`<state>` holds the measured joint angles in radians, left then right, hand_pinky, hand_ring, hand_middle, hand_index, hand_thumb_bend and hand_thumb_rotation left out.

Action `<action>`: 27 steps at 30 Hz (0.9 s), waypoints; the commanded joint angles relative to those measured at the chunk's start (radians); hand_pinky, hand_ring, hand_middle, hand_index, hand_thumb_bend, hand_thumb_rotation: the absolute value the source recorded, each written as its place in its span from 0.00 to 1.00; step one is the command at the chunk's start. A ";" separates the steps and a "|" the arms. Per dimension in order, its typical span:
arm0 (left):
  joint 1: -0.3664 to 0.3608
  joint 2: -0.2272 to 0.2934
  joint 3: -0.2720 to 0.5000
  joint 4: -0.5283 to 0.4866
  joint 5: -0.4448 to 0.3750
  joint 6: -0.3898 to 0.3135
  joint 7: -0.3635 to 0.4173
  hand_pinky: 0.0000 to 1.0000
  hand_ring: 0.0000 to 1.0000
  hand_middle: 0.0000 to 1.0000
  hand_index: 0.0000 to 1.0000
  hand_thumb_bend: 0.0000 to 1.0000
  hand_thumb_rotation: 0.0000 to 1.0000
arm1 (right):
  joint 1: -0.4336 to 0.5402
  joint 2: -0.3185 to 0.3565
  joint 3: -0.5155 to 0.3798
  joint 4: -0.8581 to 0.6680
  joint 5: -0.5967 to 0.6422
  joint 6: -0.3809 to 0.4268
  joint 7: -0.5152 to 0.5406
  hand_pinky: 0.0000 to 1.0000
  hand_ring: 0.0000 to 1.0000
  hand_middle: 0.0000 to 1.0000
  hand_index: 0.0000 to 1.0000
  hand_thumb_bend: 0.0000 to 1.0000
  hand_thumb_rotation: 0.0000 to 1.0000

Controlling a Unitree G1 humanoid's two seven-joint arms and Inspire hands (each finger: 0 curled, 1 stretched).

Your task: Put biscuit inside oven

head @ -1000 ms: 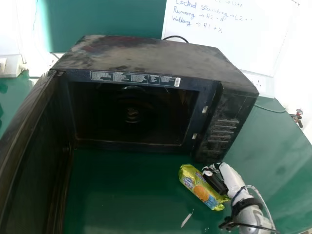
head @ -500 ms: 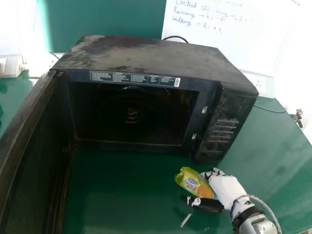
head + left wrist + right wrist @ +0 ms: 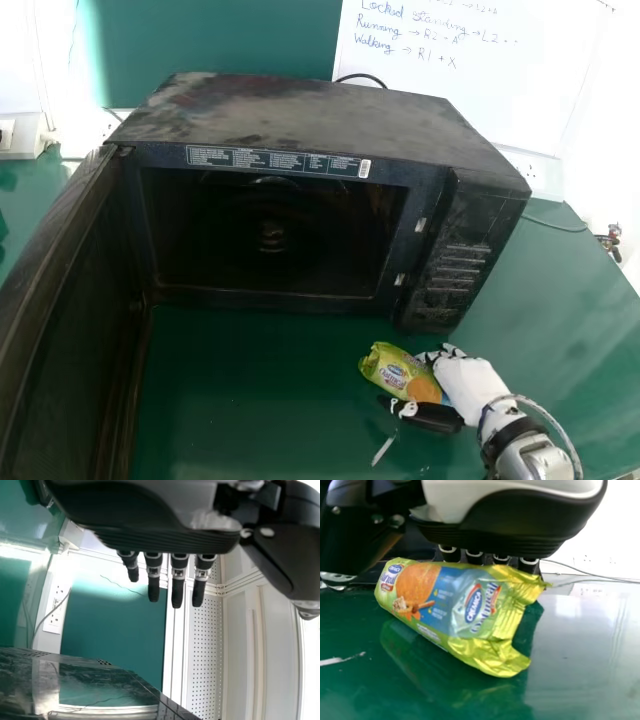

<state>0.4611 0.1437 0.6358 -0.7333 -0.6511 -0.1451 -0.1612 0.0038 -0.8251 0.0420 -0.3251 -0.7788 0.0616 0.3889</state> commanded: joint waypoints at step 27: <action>0.015 -0.008 -0.008 -0.024 -0.002 -0.007 0.008 0.97 0.92 0.90 0.89 0.94 0.91 | -0.032 -0.021 0.083 0.126 -0.262 -0.073 -0.134 0.80 0.90 0.91 0.85 0.93 0.41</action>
<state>0.4666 0.1420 0.6356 -0.7420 -0.6519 -0.1455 -0.1586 -0.0461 -0.8362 0.1080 -0.2087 -1.0190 -0.0047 0.2594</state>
